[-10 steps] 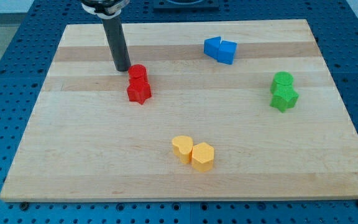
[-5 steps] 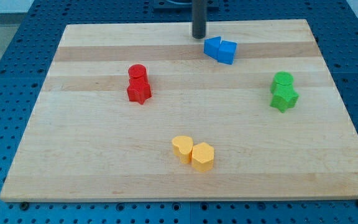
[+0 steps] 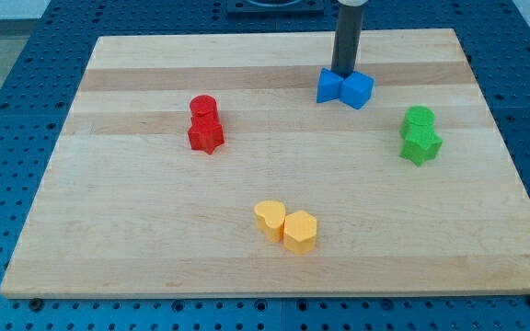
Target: Put the triangle to the right side of the red circle
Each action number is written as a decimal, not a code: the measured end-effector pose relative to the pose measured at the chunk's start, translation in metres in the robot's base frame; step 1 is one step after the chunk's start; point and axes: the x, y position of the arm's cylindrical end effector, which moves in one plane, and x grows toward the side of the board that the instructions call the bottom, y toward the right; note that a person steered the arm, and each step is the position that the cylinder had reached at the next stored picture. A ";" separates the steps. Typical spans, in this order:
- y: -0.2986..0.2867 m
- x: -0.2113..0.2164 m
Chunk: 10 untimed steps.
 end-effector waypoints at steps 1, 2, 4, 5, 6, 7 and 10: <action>-0.019 0.003; -0.035 0.018; -0.038 0.069; -0.038 0.093; -0.038 0.109; -0.038 0.116; -0.060 0.108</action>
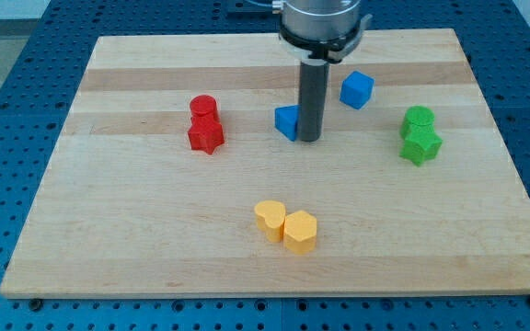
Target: Put the triangle to the right side of the red circle
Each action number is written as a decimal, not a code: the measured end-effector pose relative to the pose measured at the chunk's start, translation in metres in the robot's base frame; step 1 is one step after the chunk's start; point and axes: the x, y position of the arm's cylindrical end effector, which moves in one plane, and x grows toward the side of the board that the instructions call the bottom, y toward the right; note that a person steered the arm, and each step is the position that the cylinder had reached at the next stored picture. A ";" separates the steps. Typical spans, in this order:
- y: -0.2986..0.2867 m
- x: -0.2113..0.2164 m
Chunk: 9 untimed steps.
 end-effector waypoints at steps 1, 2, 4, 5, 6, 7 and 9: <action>-0.020 0.000; -0.024 -0.001; 0.014 -0.018; 0.012 -0.018; 0.006 -0.018; -0.008 -0.018; -0.033 -0.018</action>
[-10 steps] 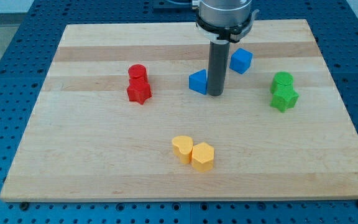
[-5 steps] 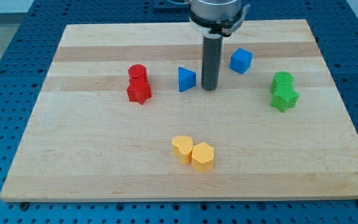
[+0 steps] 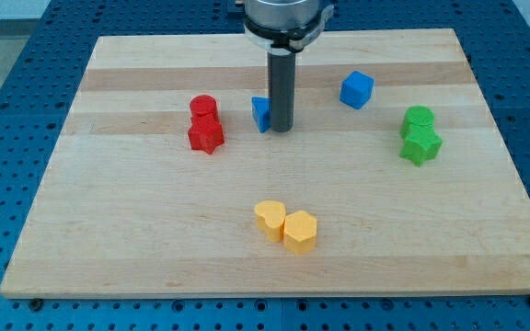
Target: Put the triangle to the right side of the red circle
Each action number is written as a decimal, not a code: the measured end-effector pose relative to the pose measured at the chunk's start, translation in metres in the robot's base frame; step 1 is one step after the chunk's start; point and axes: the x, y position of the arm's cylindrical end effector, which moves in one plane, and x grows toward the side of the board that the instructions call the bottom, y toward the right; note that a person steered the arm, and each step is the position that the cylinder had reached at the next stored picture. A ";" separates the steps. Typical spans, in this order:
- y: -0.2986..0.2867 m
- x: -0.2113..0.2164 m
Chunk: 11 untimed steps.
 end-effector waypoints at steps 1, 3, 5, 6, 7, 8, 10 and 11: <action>-0.007 -0.003; 0.022 -0.009; 0.030 -0.033; 0.030 -0.034; 0.027 -0.034; 0.019 -0.034; -0.005 -0.030; -0.010 -0.028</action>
